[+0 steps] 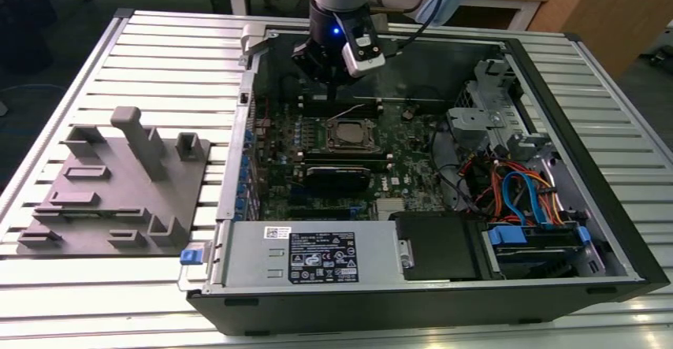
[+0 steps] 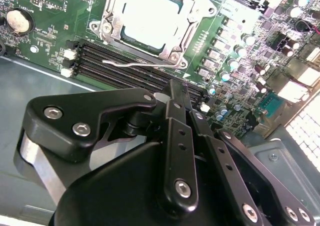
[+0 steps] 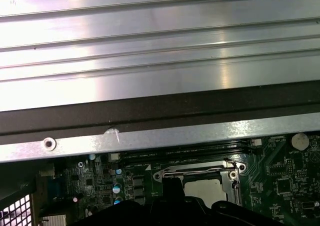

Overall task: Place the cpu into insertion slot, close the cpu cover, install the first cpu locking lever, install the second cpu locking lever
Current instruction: 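Install the first cpu locking lever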

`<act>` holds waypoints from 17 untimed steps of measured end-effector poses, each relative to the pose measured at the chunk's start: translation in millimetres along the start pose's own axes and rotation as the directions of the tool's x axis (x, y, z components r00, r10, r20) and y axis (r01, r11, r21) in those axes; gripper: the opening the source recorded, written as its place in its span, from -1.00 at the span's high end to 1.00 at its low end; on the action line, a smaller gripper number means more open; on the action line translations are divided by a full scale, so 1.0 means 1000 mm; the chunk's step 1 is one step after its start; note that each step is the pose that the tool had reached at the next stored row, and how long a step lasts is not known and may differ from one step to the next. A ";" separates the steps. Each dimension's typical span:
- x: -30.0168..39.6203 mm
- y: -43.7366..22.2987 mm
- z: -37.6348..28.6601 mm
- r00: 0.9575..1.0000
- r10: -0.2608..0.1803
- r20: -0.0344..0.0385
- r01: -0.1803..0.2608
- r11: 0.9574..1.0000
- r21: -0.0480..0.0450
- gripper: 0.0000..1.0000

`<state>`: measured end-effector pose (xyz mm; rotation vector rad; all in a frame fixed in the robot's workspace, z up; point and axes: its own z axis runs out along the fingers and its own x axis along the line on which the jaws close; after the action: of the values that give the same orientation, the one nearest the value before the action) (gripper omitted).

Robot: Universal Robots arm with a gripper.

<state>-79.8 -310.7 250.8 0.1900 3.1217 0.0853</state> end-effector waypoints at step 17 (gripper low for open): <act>-0.0029 -0.0063 0.0066 1.000 0.007 -0.003 -0.007 0.999 -0.031 0.80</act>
<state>-77.6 -317.0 243.9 0.2010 3.1204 0.1341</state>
